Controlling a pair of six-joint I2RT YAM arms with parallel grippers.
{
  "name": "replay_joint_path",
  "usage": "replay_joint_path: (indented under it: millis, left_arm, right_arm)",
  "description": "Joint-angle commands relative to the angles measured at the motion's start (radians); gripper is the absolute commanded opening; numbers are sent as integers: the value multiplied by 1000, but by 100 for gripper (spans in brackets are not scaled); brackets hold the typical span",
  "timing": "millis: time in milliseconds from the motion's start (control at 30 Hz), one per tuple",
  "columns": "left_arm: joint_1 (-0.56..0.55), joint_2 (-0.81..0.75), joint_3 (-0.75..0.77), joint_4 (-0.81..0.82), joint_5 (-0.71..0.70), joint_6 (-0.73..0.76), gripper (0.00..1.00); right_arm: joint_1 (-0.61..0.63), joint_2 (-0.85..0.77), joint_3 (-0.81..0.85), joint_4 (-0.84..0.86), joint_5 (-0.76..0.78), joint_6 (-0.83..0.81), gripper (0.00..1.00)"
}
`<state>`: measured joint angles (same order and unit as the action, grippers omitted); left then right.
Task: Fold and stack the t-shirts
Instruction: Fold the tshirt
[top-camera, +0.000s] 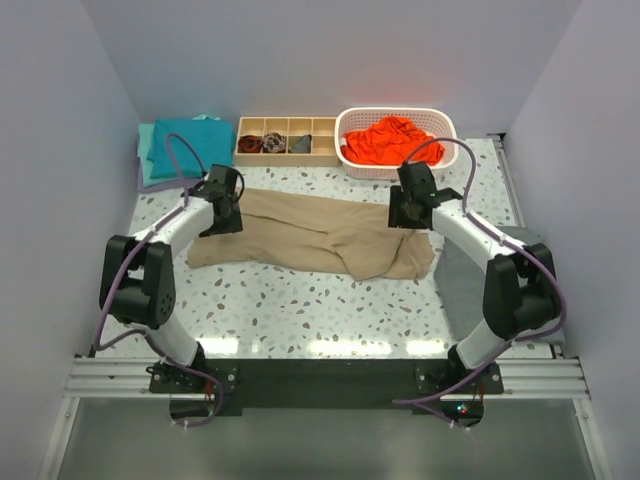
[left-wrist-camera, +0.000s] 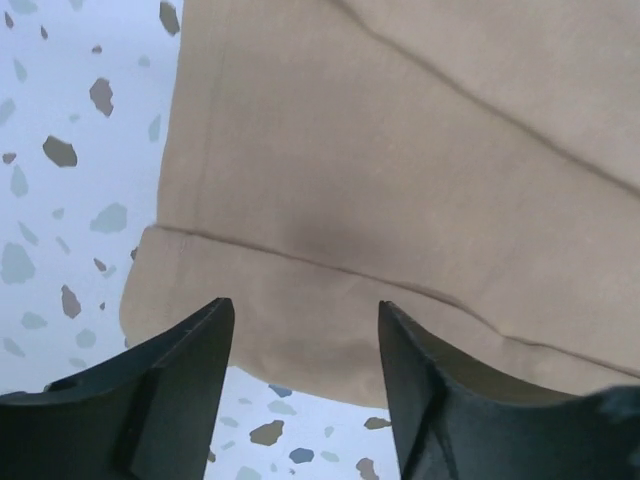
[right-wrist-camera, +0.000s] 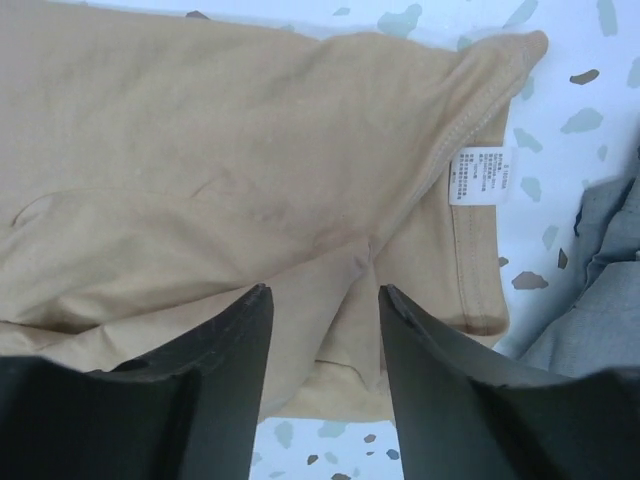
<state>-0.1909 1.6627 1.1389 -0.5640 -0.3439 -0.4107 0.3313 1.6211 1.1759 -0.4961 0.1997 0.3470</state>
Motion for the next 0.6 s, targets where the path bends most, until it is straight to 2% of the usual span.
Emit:
replay_joint_path:
  millis: [0,67,200,333,567]
  left_arm:
    - [5,-6,15,-73,-76,-10,68]
    - [4,-43,-4,-65,-84,-19,69]
    - [5,-121,-50,-36,-34,-13,70]
    - [5,-153,-108,-10,29,-30,70]
    - [7,-126,-221,91,135,-100,71]
  right_arm:
    - [-9,-71,-1,70,50,-29,54]
    - [-11,-110,-15,56,46,-51,54]
    - [-9,-174,-24,-30,-57,-43,57]
    - [-9,-191,-67,-91,-256,22,57]
    - [-9,-273,-327,88,-454,204,54]
